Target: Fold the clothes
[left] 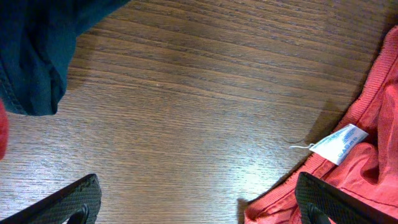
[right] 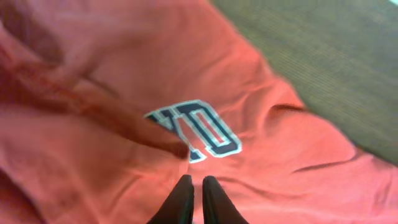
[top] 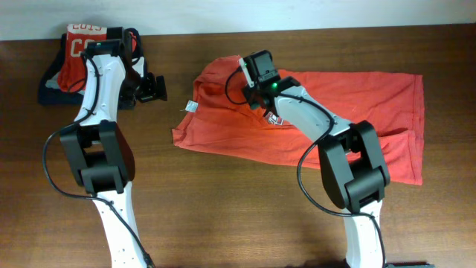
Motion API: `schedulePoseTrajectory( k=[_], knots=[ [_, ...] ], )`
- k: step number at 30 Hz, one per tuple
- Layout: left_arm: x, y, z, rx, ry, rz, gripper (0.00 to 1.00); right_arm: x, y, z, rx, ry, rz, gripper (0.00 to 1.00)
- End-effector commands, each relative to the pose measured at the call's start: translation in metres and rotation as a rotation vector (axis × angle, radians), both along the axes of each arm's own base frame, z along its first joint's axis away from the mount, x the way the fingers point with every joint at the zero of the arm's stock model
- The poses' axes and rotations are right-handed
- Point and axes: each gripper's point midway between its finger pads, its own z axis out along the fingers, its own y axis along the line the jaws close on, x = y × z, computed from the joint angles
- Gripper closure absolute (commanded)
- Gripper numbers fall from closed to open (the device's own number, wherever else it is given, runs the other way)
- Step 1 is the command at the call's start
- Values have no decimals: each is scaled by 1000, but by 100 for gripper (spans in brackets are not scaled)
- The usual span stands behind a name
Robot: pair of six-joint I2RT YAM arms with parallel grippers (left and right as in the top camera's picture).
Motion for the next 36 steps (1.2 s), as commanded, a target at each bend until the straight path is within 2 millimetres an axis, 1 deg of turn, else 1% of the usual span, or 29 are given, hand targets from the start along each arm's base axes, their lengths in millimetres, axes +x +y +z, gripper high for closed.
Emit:
schedulePoseTrajectory(
  k=[1,5,8,11,14,15,17,18,22,23,25,26,27,28,29,30,31,32,33,34,36],
  knots=[
    [4,-1,4,-7,-18,-18,1,11,3,21,35,-54,-5,86],
    [4,-1,4,-7,-18,-18,1,16,3,24,44,-74,-8,84],
    [4,-1,4,-7,-18,-18,1,21,5,31,57,-105,-8,83],
    [4,-1,4,-7,-18,-18,1,23,5,47,61,-118,-11,80],
    [4,-1,4,-7,-18,-18,1,22,1,72,65,-128,-38,79],
    [4,-1,4,-7,-18,-18,1,22,-3,84,74,-128,-59,79],
    [4,-1,4,-7,-18,-18,1,22,-12,99,84,-118,-91,78],
    [4,-1,4,-7,-18,-18,1,22,-20,107,89,-107,-122,77],
    [4,-1,4,-7,-18,-18,1,17,-63,134,93,-44,-242,75],
    [4,-1,4,-7,-18,-18,1,14,-80,142,91,-23,-282,74],
    [4,-1,4,-7,-18,-18,1,6,-127,160,75,23,-370,69],
    [4,-1,4,-7,-18,-18,1,2,-144,164,69,38,-401,66],
    [3,-1,4,-7,-18,-18,1,-2,-162,167,63,55,-433,56],
    [4,-1,4,-8,-19,-18,1,-6,-177,168,58,70,-461,48],
    [4,-1,4,-7,-18,-18,1,-11,-195,169,53,88,-495,43],
    [4,-1,4,-7,-18,-18,1,-17,-218,166,46,115,-541,40],
    [4,-1,4,-7,-19,-18,1,-22,-231,164,42,133,-566,37],
    [4,-1,4,-7,-18,-18,1,-28,-247,162,38,153,-598,36],
    [4,-1,4,-8,-21,-18,1,-32,-259,160,36,171,-622,35],
    [5,-1,4,-8,-22,-18,1,-41,-276,156,34,200,-660,35],
    [16,-1,6,-9,-72,-19,1,-50,-293,153,45,233,-694,35]
  ],
)
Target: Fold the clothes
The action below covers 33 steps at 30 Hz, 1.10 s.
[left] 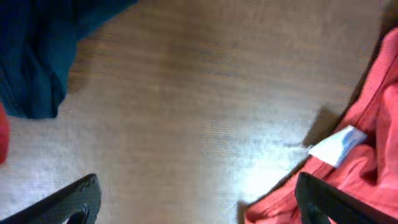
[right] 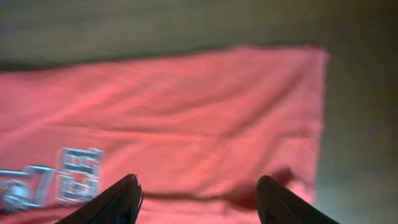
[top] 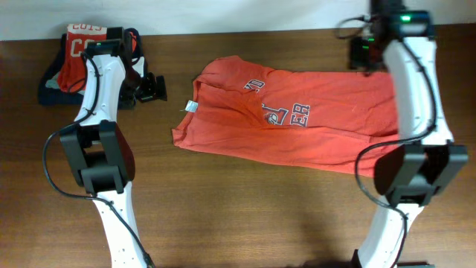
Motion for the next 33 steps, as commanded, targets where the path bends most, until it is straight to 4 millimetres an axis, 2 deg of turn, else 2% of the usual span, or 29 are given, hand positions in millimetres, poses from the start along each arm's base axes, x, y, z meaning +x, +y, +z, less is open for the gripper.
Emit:
schedulePoseTrajectory(
  k=[1,5,8,10,17,22,26,28,31,33],
  knots=[
    [22,-4,8,-27,-96,-19,1,-16,-32,7,21,15,-80,35],
    [30,-24,13,-142,-134,-36,1,-36,-63,3,34,63,-152,33],
    [39,-57,28,-320,-200,-107,1,-49,-83,1,44,88,-202,30],
    [46,-74,38,-363,-243,-149,1,-52,-92,0,71,83,-222,27],
    [80,-140,65,-270,-432,-297,1,-51,-123,-2,110,35,-266,23],
    [107,-175,83,-130,-600,-344,1,-35,-124,-7,116,0,-186,22],
    [124,-193,97,-65,-710,-350,1,-20,-131,-18,109,-23,-186,22],
    [131,-195,99,-35,-745,-341,1,-13,-133,-26,107,-28,-185,22],
    [137,-196,93,-14,-763,-334,1,-6,-132,-45,122,-7,-150,23],
    [134,-196,84,-12,-733,-336,1,-8,-128,-57,150,26,-143,28]
  ],
)
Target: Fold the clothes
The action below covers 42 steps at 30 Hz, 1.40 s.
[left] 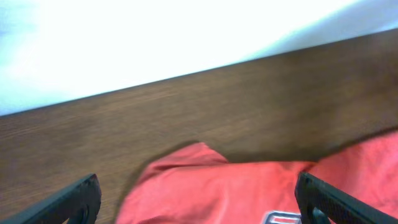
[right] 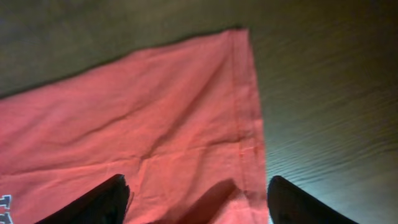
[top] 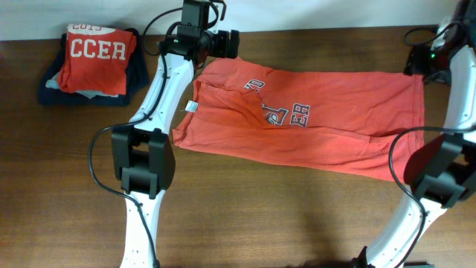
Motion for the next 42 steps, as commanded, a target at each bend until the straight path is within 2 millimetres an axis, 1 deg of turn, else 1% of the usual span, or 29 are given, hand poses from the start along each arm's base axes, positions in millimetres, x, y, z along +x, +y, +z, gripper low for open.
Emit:
schedulePoseTrajectory(
  k=[1,2,3,4,5,6,7,9,10,11,13,15,16,17,19,22,25,26,28,31,33,36,42],
  knots=[
    [4,17,-22,63,34,49,1,1,10,-25,63,49,46,32],
    [-2,21,-18,69,55,51,1,-2,16,-26,93,59,54,36],
    [-8,25,-11,75,71,54,1,-4,20,-25,110,63,59,38],
    [-14,29,-2,79,86,57,5,-8,25,-23,126,74,70,38],
    [-22,32,7,84,105,58,29,-14,29,-23,142,93,83,38],
    [-29,35,13,88,121,60,57,-22,32,-23,155,122,81,43],
    [-37,38,19,94,139,61,68,-29,35,-25,168,150,80,49],
    [-54,43,22,109,194,60,80,-42,40,-29,196,208,72,64],
    [-63,45,20,119,230,58,81,-48,43,-32,213,233,64,69],
    [-73,47,14,132,274,57,81,-53,45,-34,225,253,50,72],
    [-94,52,-2,162,379,54,81,-65,50,-40,253,304,25,75],
    [-115,55,-20,193,485,47,82,-74,54,-47,275,347,1,76],
    [-126,58,-29,210,539,44,83,-78,56,-50,285,366,-12,79],
    [-132,59,-36,219,572,42,87,-81,57,-54,293,380,-24,80],
    [-144,62,-52,237,636,40,90,-88,60,-62,308,412,-44,82],
    [-157,65,-68,253,696,38,94,-97,63,-74,325,455,-48,84],
    [-169,69,-80,269,751,37,97,-106,66,-85,339,493,-52,87],
    [-174,70,-85,275,771,36,99,-109,67,-90,343,502,-53,90],
    [-179,71,-91,281,795,36,99,-113,69,-95,350,517,-58,91],
    [-185,73,-98,288,818,39,99,-116,71,-98,351,524,-61,93],
    [-188,78,-105,306,832,69,99,-118,71,-98,351,521,-63,93],
    [-193,89,-117,352,851,126,99,-122,69,-102,334,529,-82,93],
    [-206,93,-149,359,885,134,99,-123,69,-108,332,534,-80,93]
  ],
)
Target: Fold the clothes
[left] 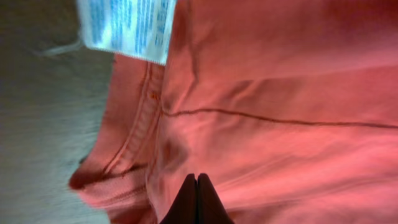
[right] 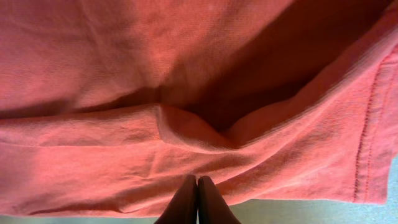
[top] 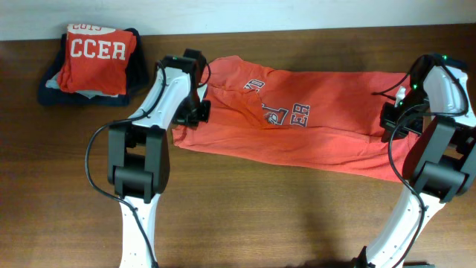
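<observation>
A red shirt (top: 297,119) with dark lettering (top: 286,113) lies spread across the wooden table. My left gripper (top: 197,112) is down on its left edge, beside the white label (top: 189,106). In the left wrist view the fingers (left: 196,199) are shut on bunched red fabric, with the label (left: 127,28) above them. My right gripper (top: 393,123) is on the shirt's right part. In the right wrist view it (right: 198,198) is shut on a raised fold (right: 186,134) at the shirt's edge.
At the back left stands a pile of folded clothes (top: 93,56), a red "CCER" shirt on top of dark blue garments. Bare wooden table (top: 245,216) stretches in front of the shirt. The table's back edge meets a white wall.
Both grippers were open, the left above the shirt's collar at the back, the right at the shirt's far right corner. Now both are down on the shirt and shut on its fabric.
First my left gripper was open beside the folded pile and my right was shut over the shirt's lettering. Then the right was open at the back right, the shirt lying flatter. Later the left was at the collar. Now each is shut on one side of the shirt.
</observation>
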Motion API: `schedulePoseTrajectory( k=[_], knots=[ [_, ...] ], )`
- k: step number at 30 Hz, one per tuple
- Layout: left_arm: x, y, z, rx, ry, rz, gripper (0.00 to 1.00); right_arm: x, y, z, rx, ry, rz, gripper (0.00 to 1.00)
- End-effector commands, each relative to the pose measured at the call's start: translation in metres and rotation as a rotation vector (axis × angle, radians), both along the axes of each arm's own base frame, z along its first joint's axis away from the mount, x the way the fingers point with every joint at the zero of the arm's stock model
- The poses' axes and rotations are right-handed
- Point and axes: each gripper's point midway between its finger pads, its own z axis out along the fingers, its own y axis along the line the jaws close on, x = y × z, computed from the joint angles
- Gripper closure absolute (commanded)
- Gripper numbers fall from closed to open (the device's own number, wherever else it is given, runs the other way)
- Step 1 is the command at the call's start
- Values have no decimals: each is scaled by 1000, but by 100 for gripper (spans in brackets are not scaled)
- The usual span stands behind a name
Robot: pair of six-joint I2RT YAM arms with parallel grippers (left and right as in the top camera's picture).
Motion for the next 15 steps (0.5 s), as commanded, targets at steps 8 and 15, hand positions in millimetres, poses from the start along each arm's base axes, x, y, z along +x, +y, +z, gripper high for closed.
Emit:
schedulePoseTrajectory(
  k=[8,15],
  knots=[
    [-32,13,-33,55,94,43,99,4,-2,15,-35,-48,-1,93],
    [-80,35,-48,172,242,119,99,7,-3,14,-36,-64,17,92]
  ],
)
